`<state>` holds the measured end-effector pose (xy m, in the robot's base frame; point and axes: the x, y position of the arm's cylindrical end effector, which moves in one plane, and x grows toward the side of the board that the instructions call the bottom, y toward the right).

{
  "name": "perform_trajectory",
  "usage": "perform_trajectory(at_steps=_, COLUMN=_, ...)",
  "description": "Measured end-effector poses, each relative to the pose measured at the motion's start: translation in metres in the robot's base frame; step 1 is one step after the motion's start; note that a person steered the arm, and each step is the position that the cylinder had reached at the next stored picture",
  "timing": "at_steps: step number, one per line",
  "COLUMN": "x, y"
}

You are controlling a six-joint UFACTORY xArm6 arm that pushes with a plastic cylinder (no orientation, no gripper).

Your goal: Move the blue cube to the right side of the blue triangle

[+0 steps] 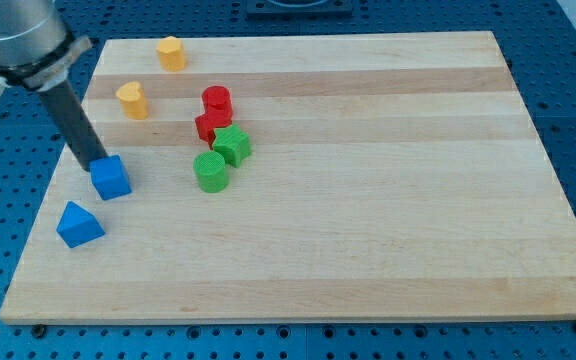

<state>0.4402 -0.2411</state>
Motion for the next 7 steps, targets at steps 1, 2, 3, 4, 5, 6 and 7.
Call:
perform_trajectory(at_steps=1, x=0.021, y=0.029)
perform_trajectory(at_steps=2, x=0.030, y=0.037)
perform_trajectory(at_steps=3, x=0.030, y=0.037)
perform_trajectory(at_steps=4, x=0.026, y=0.042)
perform_trajectory(at_steps=5, x=0.028, y=0.049)
perform_trajectory(at_steps=6, x=0.048, y=0.049)
perform_trajectory(at_steps=7, x=0.059, y=0.049)
